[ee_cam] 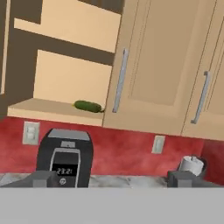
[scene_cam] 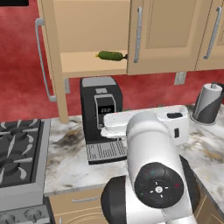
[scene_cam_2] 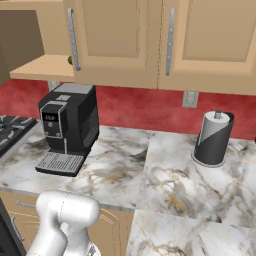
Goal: Pick the eggplant, cucumber from the counter and place them in the cabinet. Then close the cabinet.
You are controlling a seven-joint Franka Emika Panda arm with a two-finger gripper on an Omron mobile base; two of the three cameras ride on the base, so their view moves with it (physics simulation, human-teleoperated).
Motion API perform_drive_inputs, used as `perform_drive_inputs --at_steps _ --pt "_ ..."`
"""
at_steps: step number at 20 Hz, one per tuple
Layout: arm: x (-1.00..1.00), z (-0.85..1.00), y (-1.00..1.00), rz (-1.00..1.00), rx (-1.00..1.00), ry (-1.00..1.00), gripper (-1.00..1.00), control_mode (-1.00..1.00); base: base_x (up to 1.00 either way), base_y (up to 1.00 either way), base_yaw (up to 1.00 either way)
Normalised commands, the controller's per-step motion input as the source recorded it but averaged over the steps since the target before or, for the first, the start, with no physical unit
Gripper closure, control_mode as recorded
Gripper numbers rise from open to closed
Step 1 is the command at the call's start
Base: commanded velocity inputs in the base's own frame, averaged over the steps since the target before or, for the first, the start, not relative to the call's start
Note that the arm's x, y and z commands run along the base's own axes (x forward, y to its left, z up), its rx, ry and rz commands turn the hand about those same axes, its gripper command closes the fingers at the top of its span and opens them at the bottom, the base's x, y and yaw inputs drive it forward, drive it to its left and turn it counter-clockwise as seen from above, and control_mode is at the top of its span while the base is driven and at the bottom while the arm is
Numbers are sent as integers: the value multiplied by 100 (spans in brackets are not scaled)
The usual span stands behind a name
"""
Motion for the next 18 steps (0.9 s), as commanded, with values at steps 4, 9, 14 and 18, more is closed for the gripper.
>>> perform_drive_inputs --at_steps 4,9,14,18 --pt "-13 16 94 1 -48 -1 -100 -100 0 0 0" --pt "0 22 88 -7 -49 0 -100 -100 0 0 0" --pt "18 5 84 -19 -50 0 -100 -100 0 0 0" --pt "43 -15 99 -28 -56 -5 -100 -100 0 0 0"
